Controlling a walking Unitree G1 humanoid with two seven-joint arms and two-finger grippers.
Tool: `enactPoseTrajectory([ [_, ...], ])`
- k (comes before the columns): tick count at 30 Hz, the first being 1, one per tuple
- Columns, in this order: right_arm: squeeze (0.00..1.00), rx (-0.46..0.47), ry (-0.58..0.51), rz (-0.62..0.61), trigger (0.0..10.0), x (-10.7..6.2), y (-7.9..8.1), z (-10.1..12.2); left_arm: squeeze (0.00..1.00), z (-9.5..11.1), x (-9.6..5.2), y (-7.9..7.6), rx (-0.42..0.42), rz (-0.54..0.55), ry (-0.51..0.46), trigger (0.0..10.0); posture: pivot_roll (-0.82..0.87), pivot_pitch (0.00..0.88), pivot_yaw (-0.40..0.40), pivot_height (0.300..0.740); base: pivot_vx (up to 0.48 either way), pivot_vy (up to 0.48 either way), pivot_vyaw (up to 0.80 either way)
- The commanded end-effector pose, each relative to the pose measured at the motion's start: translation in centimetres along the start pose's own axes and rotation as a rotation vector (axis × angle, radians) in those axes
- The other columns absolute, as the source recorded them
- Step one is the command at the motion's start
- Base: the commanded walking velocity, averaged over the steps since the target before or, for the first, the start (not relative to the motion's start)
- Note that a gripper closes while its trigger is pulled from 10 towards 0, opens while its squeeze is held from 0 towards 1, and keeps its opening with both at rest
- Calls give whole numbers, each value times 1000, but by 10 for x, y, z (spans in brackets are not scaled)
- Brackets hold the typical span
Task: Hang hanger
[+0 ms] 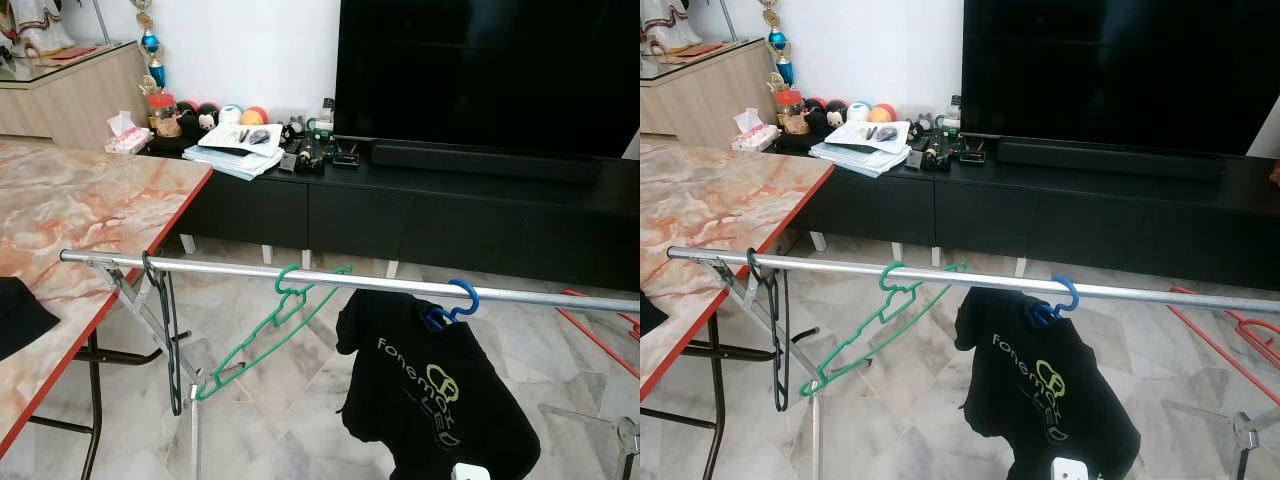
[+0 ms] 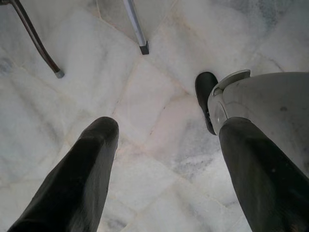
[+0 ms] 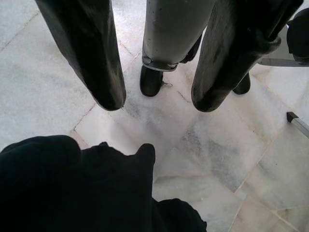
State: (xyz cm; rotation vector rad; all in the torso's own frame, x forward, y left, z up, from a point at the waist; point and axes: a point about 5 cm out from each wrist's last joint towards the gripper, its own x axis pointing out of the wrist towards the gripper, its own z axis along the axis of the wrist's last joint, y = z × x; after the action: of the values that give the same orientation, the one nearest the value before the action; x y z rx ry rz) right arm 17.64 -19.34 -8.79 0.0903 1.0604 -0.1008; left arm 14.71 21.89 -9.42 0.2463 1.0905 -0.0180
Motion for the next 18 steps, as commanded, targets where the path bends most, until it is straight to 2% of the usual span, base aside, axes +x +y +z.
enactPoseTrajectory([
  [1,0,1,0,-3,10000,0,-1,-1,0,-6,-1,3,-6,7,22,10000,144,0,-2,740,-244,0,0],
  [5,0,5,-1,-3,10000,0,0,-1,0,-4,-1,3,-14,10,17,10000,146,0,-2,740,-267,0,0],
  [18,0,12,2,-5,10000,0,1,0,0,-3,0,3,-24,14,14,10000,149,0,2,740,0,0,0],
])
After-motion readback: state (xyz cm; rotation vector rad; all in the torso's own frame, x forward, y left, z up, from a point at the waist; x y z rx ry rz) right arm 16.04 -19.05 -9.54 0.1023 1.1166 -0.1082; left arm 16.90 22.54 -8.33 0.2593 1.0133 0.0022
